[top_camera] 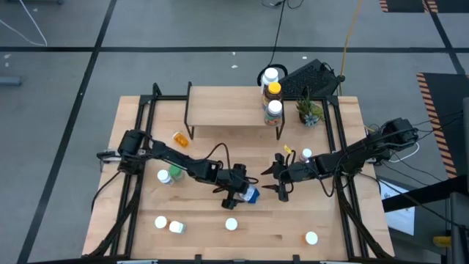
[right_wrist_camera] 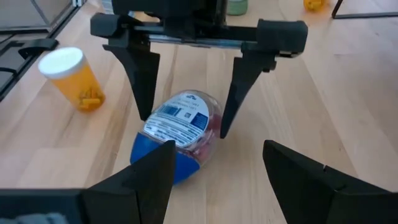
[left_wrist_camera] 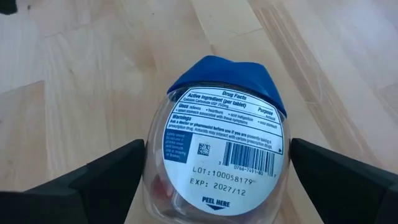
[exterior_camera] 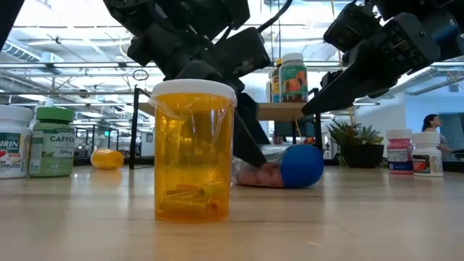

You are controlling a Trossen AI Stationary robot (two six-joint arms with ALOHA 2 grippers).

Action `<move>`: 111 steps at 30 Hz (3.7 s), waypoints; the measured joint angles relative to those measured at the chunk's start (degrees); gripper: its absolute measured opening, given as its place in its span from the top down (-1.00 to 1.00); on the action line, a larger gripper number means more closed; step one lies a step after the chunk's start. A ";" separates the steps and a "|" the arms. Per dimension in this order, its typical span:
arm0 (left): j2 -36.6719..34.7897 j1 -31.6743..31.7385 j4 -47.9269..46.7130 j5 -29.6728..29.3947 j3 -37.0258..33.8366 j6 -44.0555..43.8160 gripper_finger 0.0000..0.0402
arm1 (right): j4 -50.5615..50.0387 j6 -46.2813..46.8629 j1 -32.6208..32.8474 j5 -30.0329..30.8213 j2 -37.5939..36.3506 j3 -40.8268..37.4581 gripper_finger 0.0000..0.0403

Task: Pick and place medicine bottles onto shelf by color
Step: Put the blue pill bottle on the shelf

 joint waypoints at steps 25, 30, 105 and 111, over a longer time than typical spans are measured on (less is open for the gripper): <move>0.04 -0.22 2.39 -3.51 -0.15 -0.71 -0.95 | -0.12 1.51 0.00 -0.14 0.00 0.00 -0.17; -2.30 -0.34 2.26 -5.18 -0.26 -0.10 -0.97 | -0.63 1.75 0.00 -0.14 -0.02 0.00 -0.17; -16.76 1.55 10.67 7.78 -0.13 -7.50 -0.82 | 23.04 -45.53 11.69 9.10 -4.20 3.33 -0.17; -16.74 1.98 10.63 7.94 -0.13 -7.92 -0.83 | 12.17 -41.52 10.80 10.61 -2.73 9.98 -0.14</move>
